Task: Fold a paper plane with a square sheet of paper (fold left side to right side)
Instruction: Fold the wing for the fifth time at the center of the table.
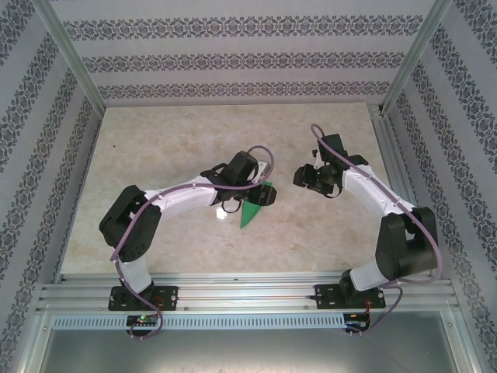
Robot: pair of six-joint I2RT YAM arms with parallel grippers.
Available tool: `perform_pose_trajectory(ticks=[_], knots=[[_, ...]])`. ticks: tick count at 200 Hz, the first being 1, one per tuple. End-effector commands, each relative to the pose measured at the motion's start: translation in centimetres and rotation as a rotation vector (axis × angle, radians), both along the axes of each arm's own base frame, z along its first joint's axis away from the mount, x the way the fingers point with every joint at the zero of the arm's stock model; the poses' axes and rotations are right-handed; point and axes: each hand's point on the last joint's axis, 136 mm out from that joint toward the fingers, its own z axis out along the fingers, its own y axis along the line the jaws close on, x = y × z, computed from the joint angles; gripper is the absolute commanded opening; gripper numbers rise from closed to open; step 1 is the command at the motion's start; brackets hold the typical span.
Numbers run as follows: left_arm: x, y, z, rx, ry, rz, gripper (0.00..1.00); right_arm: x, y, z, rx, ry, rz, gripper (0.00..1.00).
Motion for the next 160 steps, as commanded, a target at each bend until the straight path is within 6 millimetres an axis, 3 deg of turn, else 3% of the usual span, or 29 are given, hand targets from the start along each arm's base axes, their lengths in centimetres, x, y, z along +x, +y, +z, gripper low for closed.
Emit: perform_pose_trajectory(ticks=[1, 42, 88, 160], knots=[[-0.7, 2.3, -2.2, 0.317, -0.052, -0.009, 0.65, -0.9, -2.5, 0.3, -0.020, -0.049, -0.041, 0.54], [-0.8, 1.6, -4.1, 0.573, -0.104, -0.063, 0.68, -3.1, -5.5, -0.7, -0.006, -0.031, -0.101, 0.55], [-0.1, 1.7, -5.8, 0.786, -0.148, -0.075, 0.68, -4.4, -6.7, -1.2, 0.008, -0.021, -0.127, 0.55], [1.1, 1.8, -6.8, 0.888, -0.208, -0.071, 0.50, -4.6, -6.9, -1.3, 0.032, -0.019, -0.134, 0.55]])
